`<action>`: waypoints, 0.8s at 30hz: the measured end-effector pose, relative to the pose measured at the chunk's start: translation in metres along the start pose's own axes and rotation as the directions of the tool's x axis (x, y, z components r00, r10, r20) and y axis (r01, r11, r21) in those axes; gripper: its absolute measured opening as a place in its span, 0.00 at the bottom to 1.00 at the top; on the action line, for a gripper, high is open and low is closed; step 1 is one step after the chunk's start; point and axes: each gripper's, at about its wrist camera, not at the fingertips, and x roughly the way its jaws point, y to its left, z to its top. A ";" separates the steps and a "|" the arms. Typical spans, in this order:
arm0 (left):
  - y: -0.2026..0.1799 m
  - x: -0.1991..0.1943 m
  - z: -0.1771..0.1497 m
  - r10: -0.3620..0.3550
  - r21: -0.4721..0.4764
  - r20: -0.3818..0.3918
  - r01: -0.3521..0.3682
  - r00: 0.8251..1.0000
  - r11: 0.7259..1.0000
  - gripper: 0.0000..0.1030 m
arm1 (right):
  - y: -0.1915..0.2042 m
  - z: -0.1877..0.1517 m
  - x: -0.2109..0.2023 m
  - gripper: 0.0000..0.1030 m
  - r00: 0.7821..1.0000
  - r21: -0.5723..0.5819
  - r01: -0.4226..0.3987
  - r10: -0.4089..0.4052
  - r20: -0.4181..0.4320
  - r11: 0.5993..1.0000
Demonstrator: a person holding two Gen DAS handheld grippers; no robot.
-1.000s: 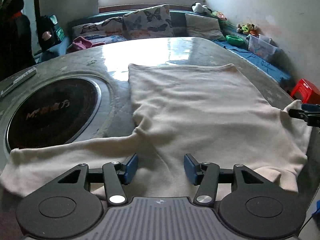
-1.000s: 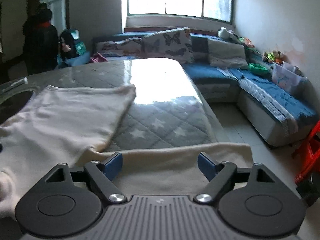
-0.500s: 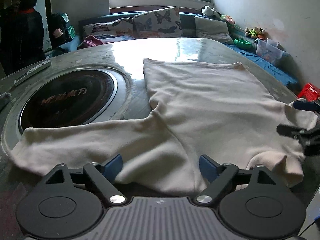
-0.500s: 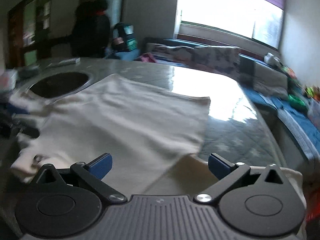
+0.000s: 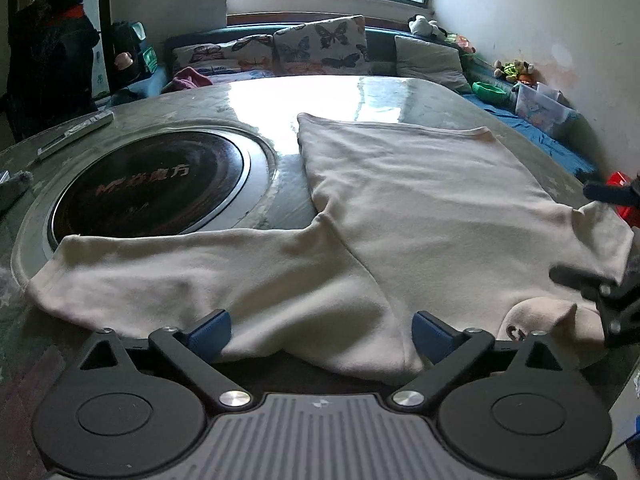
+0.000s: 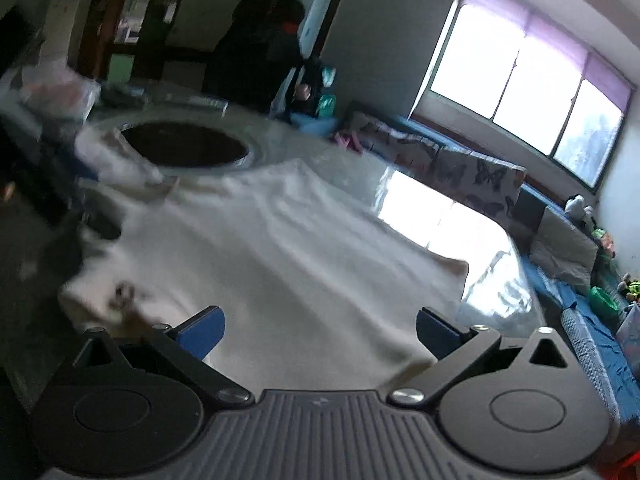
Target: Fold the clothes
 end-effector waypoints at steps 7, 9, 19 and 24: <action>0.012 -0.008 0.007 0.005 -0.061 0.009 -0.004 1.000 0.998 0.95 | 0.017 -0.002 0.013 1.00 0.993 -0.033 -0.114 0.113 -0.042 0.993; 0.015 -0.008 0.011 0.016 -0.079 0.024 -0.014 1.000 0.997 0.94 | 0.019 -0.003 0.010 1.00 0.992 -0.038 -0.124 0.123 -0.035 0.992; 0.019 0.008 0.028 0.028 -0.176 0.025 -0.023 0.999 0.984 0.72 | 0.014 -0.005 0.011 1.00 0.984 0.022 -0.169 0.170 -0.056 0.985; -0.005 0.013 0.047 -0.077 -0.126 0.070 0.086 0.995 0.988 0.66 | 0.005 -0.008 0.018 1.00 0.975 0.112 -0.202 0.211 -0.074 0.973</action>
